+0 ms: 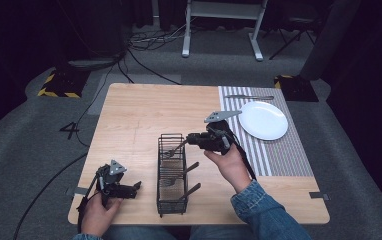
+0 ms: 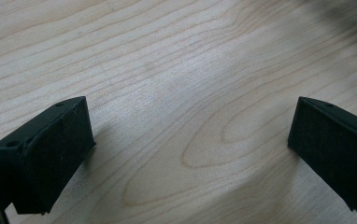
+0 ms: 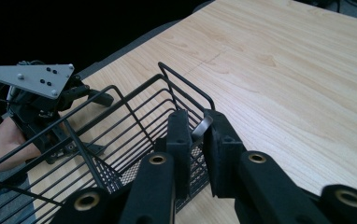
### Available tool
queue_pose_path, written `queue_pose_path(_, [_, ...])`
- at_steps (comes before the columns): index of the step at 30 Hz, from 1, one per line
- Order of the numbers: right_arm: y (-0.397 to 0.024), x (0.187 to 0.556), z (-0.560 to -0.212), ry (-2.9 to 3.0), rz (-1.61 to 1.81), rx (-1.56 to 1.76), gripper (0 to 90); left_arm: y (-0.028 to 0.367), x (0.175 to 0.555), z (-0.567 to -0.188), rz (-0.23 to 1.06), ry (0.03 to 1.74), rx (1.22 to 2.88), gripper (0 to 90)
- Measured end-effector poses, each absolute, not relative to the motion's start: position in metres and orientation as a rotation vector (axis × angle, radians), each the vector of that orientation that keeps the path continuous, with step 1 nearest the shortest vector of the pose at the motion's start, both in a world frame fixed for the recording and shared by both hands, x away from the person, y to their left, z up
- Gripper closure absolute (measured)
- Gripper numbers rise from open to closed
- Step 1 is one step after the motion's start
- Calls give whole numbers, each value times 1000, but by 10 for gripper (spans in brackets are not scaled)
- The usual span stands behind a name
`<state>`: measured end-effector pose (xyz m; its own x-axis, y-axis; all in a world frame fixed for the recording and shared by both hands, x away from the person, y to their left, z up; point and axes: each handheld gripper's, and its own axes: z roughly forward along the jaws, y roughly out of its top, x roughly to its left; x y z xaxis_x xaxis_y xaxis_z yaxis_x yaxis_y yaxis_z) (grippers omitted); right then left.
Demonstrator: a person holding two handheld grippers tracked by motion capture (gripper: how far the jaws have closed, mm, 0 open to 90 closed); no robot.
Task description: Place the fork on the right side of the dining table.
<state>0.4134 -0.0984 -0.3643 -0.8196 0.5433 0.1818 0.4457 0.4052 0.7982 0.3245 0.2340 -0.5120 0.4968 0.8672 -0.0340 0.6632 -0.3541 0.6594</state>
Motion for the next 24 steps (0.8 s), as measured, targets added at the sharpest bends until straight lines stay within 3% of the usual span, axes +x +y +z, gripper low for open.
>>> queue_pose_path(4, [-97, 411, -359, 2531, 1398, 881, 861, 234, 324, -512, 430, 1252, 2127, 2])
queue_pose_path(24, [-122, 393, -308, 2435, 1571, 826, 863, 234, 324, -512, 430, 1252, 2127, 3])
